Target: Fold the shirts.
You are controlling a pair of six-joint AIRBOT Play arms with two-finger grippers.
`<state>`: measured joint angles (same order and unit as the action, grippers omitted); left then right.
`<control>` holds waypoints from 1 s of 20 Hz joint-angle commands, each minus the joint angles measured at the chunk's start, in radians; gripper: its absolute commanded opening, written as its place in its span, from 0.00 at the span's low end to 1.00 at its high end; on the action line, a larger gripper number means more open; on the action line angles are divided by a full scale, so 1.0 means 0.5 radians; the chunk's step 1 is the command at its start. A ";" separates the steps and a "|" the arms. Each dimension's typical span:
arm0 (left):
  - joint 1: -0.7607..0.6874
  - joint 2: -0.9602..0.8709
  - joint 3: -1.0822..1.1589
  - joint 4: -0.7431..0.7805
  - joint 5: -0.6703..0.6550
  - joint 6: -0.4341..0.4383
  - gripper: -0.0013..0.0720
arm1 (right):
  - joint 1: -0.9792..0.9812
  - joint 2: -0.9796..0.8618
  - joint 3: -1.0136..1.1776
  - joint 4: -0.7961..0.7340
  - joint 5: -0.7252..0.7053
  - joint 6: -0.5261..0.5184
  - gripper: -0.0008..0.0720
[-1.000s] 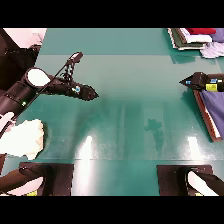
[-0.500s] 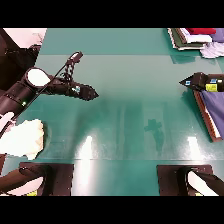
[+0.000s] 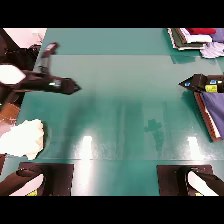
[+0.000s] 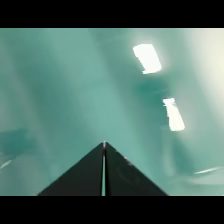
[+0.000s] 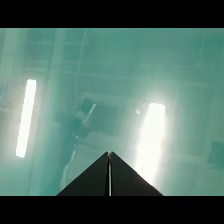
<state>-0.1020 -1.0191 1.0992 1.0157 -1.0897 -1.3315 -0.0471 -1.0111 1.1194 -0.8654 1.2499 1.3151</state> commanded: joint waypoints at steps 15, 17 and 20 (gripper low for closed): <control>0.729 0.667 -1.153 1.522 -0.239 -0.538 0.77 | 0.002 0.002 -0.001 0.001 0.017 0.000 0.03; 0.729 0.667 -1.192 1.523 -0.211 -0.579 0.76 | 0.001 0.002 -0.001 0.001 0.018 0.000 0.03; 0.729 0.667 -1.145 1.514 -0.230 -0.678 0.22 | 0.001 0.002 -0.001 0.001 0.018 0.000 0.03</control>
<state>0.2611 -0.6868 0.5381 1.7550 -1.2167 -1.6234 -0.0471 -1.0111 1.1194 -0.8658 1.2587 1.3151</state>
